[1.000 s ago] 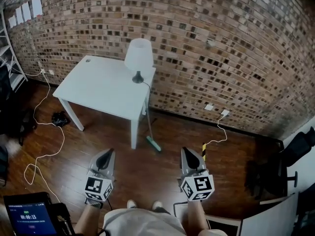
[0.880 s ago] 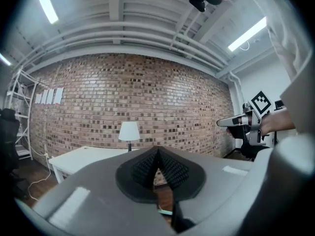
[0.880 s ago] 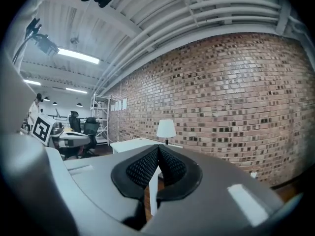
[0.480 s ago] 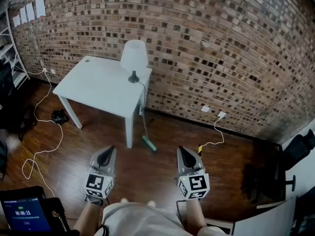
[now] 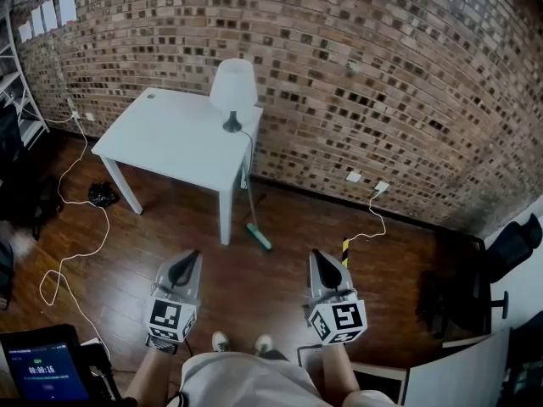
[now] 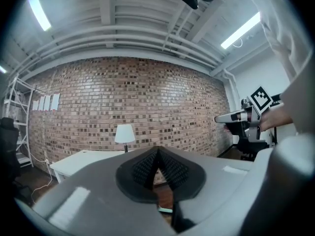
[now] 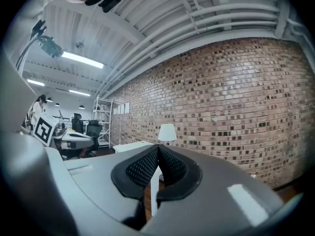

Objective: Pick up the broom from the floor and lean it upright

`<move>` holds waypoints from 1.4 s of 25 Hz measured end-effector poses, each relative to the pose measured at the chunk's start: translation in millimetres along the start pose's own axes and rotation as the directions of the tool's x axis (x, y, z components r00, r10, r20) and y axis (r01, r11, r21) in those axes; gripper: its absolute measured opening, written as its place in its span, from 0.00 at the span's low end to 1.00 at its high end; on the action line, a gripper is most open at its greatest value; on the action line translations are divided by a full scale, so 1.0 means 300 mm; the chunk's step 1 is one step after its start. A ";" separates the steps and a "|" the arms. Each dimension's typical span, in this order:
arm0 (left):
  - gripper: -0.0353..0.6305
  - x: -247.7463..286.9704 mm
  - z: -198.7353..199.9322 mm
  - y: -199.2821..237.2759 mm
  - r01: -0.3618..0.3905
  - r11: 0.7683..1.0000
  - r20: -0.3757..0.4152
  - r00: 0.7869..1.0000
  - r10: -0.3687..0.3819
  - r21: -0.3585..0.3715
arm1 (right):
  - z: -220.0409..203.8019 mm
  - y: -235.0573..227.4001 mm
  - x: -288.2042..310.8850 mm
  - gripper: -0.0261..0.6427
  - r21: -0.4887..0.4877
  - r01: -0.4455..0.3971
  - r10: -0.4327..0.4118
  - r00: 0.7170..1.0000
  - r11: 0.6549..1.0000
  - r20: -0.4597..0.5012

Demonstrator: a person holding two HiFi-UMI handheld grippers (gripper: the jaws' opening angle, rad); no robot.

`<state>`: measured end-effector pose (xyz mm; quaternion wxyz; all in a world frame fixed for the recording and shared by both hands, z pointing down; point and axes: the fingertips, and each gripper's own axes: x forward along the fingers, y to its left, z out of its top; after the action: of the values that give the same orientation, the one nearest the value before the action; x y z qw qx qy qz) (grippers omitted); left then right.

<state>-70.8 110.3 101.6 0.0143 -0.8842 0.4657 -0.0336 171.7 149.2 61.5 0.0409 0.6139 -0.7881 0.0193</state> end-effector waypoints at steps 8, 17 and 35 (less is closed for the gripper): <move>0.05 -0.174 -0.061 -0.040 0.023 1.000 -0.015 1.000 -0.023 0.001 | -0.054 0.160 -0.140 0.06 0.064 -0.013 0.014 1.000 0.998 -0.002; 0.05 -0.505 -0.033 -0.300 0.010 1.000 0.010 1.000 -0.010 0.017 | -0.075 0.206 -0.539 0.06 0.110 -0.052 0.051 0.999 0.993 0.013; 0.05 -1.199 -0.036 -0.861 -0.076 0.994 0.006 0.997 0.077 -0.080 | -0.192 0.288 -1.420 0.06 0.116 -0.051 0.054 0.998 0.992 -0.020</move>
<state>-61.9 553.0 110.3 -0.0178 -0.8657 0.5002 -0.0104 193.7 586.5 83.0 0.0139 0.5939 -0.8011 0.0732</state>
